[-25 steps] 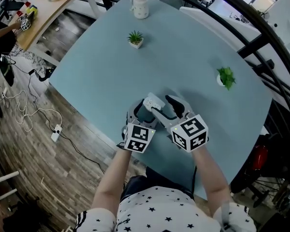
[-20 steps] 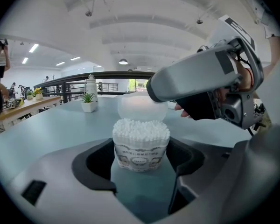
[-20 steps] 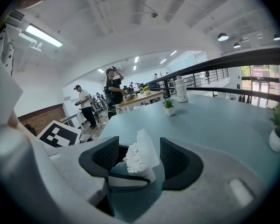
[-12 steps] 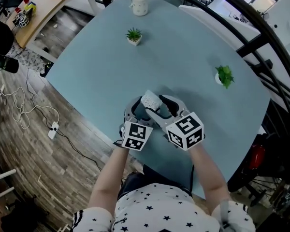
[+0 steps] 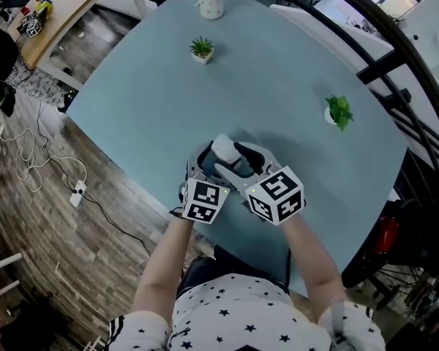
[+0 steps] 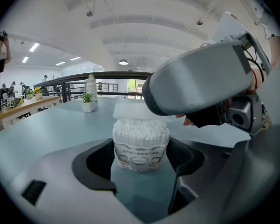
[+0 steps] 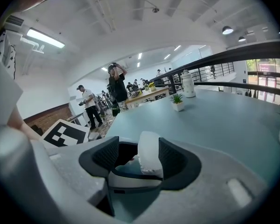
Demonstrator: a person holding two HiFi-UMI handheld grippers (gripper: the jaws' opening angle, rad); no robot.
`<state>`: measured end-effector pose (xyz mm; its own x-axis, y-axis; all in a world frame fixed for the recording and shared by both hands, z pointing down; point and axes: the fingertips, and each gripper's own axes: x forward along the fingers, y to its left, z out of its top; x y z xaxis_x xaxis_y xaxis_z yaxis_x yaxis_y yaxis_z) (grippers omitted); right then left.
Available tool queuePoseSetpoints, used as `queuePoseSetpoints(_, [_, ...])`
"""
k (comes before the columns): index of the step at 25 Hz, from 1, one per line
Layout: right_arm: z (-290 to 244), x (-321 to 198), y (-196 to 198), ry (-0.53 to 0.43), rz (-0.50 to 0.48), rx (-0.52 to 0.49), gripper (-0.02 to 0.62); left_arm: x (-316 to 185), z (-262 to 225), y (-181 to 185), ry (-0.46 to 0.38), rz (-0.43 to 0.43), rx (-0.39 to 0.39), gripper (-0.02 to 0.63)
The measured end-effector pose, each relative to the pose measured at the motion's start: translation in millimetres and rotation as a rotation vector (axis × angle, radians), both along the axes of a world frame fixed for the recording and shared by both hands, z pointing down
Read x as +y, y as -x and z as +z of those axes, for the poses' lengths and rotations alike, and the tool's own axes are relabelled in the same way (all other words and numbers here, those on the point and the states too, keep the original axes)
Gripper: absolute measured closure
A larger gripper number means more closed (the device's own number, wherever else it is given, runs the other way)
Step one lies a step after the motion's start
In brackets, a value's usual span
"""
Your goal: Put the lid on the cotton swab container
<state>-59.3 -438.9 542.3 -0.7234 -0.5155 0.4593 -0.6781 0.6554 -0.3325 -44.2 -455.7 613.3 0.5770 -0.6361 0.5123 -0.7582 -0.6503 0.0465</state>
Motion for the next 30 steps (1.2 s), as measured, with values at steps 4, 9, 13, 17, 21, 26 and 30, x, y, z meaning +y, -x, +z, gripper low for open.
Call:
queuePoseSetpoints(4, [2.5, 1.2, 2.2, 0.011, -0.009, 0.002, 0.336, -0.3, 0.5, -1.2, -0.002, 0.001, 0.002, 0.258])
queuePoseSetpoints(9, [4.7, 2.3, 5.6, 0.023, -0.014, 0.006, 0.336, -0.2, 1.4, -0.3, -0.003, -0.001, 0.003, 0.258])
queuePoseSetpoints(13, [6.3, 3.3, 6.7, 0.034, -0.01, 0.011, 0.341, 0.0, 0.9, -0.6, -0.008, -0.001, 0.006, 0.258])
queuePoseSetpoints(17, [7.6, 3.3, 5.5, 0.029, 0.001, 0.022, 0.351, 0.6, 1.0, -1.1, -0.01, -0.001, 0.006, 0.258])
queuePoseSetpoints(21, [8.1, 2.5, 5.5, 0.033, 0.019, 0.015, 0.353, 0.8, 3.1, -0.6, -0.019, 0.001, -0.01, 0.258])
queuePoseSetpoints(26, [8.9, 1.0, 4.9, 0.043, 0.026, 0.008, 0.362, 2.3, 7.2, 0.9, -0.021, 0.013, -0.038, 0.258])
queuePoseSetpoints(30, [9.1, 0.2, 4.2, 0.036, 0.037, 0.012, 0.365, 2.7, 7.4, 0.6, -0.023, 0.008, -0.038, 0.258])
